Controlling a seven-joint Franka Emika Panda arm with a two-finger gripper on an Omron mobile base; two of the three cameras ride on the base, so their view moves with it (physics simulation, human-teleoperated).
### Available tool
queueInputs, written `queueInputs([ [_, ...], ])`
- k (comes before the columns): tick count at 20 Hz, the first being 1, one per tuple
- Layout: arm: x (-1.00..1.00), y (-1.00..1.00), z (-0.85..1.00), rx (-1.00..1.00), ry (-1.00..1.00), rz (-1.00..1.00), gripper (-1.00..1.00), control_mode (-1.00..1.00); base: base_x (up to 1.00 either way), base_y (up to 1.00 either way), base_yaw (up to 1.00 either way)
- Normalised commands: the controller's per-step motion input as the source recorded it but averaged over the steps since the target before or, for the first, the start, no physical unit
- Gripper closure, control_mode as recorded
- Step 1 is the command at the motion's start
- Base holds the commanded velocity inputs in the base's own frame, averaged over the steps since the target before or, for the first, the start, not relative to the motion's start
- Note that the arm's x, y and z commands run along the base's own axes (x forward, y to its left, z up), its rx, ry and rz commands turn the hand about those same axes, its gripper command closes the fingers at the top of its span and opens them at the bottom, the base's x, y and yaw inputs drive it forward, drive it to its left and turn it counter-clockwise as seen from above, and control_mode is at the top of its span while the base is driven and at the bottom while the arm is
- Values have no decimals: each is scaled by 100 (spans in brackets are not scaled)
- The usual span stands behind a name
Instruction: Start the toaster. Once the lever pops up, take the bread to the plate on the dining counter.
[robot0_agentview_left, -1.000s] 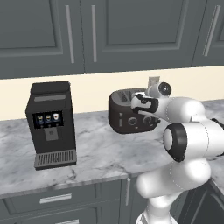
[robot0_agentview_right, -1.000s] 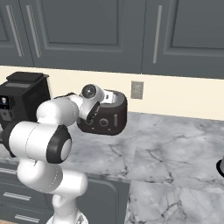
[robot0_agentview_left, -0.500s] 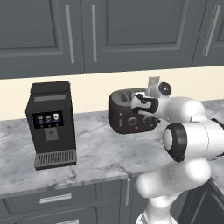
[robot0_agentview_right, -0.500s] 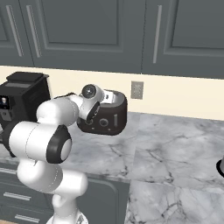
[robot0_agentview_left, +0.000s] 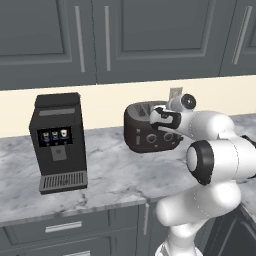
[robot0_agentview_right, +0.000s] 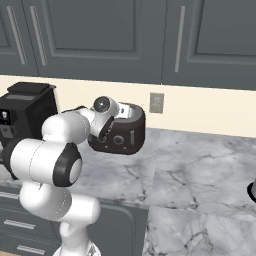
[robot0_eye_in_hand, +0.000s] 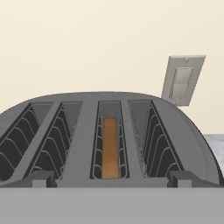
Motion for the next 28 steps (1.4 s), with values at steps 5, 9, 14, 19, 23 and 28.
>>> queueInputs([
  [5, 0, 0, 0, 0, 0, 0, -100, -100, 0, 0, 0],
  [9, 0, 0, 0, 0, 0, 0, -100, -100, 0, 0, 0],
  [14, 0, 0, 0, 0, 0, 0, -100, -100, 0, 0, 0],
  [19, 0, 0, 0, 0, 0, 0, -100, -100, 0, 0, 0],
  [23, 0, 0, 0, 0, 0, 0, -100, -100, 0, 0, 0],
  [28, 0, 0, 0, 0, 0, 0, -100, -100, 0, 0, 0],
])
